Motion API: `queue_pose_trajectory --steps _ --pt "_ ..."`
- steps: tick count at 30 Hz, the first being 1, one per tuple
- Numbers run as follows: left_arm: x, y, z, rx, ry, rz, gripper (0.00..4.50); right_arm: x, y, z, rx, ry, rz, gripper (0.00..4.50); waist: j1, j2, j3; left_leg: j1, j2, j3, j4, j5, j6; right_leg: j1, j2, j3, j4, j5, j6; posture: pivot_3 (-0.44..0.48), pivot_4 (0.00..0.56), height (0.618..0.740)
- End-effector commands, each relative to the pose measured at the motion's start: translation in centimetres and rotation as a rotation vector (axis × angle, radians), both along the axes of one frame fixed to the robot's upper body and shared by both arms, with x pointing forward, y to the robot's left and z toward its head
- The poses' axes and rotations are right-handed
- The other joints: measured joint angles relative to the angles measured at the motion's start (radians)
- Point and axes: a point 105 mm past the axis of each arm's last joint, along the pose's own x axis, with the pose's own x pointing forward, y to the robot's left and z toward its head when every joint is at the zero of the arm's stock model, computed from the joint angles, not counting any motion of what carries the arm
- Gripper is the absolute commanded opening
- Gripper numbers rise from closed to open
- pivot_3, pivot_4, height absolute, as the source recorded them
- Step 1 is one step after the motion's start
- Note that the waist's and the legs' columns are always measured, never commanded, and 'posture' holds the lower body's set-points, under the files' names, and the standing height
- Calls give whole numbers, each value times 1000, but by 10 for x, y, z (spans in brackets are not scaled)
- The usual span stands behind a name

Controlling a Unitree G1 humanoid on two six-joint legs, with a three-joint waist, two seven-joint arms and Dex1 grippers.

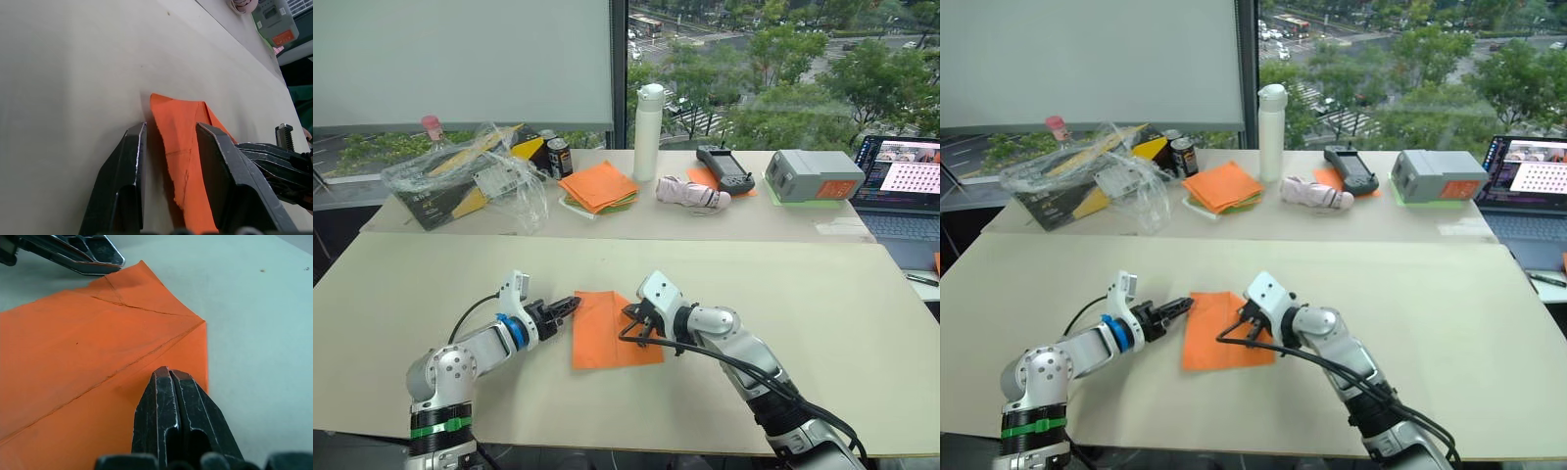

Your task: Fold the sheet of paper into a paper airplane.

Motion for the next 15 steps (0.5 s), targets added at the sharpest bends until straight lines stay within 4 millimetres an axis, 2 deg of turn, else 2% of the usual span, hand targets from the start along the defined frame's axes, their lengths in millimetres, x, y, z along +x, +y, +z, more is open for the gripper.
queue_pose_trajectory --steps 1,13,15 --pt "0 -9 -3 6 21 -32 1724 -1 2 1 5 6 -1 0 0 0 0 0 0 0 0 0 0 0 0 0 0 0 0 0 150 740" --pt "2 -10 -2 6 10 -35 1724 -2 1 0 6 7 -9 0 0 0 0 0 0 0 0 0 0 0 0 0 0 0 0 0 150 740" --pt "1 -12 0 3 -2 -43 1157 -2 1 0 7 7 -9 0 0 0 0 0 0 0 0 0 0 0 0 0 0 0 0 0 150 740"
